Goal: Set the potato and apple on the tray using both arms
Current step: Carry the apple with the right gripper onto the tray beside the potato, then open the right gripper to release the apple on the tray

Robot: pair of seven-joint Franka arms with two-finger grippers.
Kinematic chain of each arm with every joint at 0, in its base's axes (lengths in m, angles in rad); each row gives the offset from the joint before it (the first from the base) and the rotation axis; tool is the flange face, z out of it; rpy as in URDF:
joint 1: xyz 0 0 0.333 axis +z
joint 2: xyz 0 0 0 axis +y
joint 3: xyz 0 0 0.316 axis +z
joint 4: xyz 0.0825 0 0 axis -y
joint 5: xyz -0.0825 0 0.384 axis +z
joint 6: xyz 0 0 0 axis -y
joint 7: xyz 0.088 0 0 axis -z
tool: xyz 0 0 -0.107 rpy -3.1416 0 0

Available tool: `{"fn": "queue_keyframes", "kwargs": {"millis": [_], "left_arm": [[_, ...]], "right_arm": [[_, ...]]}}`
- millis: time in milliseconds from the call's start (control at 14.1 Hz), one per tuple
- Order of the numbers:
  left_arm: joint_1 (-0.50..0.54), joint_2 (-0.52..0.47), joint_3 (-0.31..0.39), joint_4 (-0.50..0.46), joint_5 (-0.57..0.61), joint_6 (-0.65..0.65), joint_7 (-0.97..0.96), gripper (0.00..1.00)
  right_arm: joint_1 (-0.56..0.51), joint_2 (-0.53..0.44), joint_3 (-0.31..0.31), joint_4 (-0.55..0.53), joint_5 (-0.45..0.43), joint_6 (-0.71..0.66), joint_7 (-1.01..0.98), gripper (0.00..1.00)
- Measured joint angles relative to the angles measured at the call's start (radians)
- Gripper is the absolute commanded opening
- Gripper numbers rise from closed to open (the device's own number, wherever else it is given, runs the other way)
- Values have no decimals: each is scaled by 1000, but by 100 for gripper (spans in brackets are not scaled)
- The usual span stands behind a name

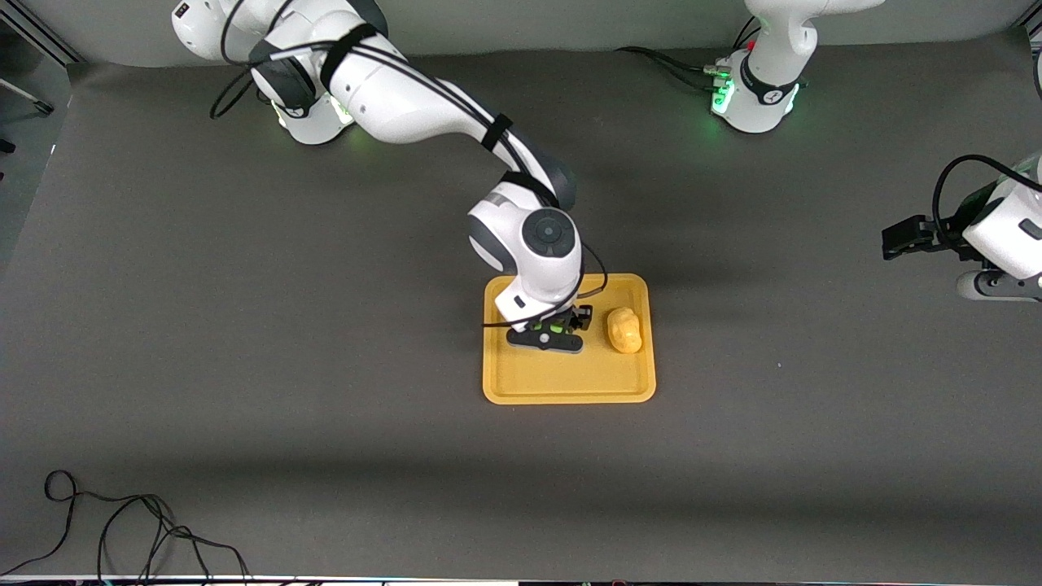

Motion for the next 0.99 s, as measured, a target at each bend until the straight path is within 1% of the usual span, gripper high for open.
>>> {"fn": "queue_keyframes", "kwargs": {"millis": [142, 213, 284, 568, 781, 994], "left_arm": [[0, 0, 0, -9, 0, 5, 2, 100], [0, 0, 0, -11, 0, 11, 3, 100], [0, 0, 0, -12, 0, 17, 3, 100], [4, 0, 7, -12, 1, 18, 9, 100], [6, 0, 10, -12, 1, 17, 29, 100], [6, 0, 10, -12, 1, 17, 32, 100]], "right_arm": [[3, 33, 0, 7, 0, 24, 0, 48], [3, 39, 0, 10, 0, 27, 0, 81], [3, 40, 0, 13, 0, 27, 0, 100], [3, 39, 0, 33, 0, 14, 3, 100], [-2, 16, -1, 68, 0, -88, 6, 100], [-31, -83, -7, 95, 0, -239, 7, 100]]}}
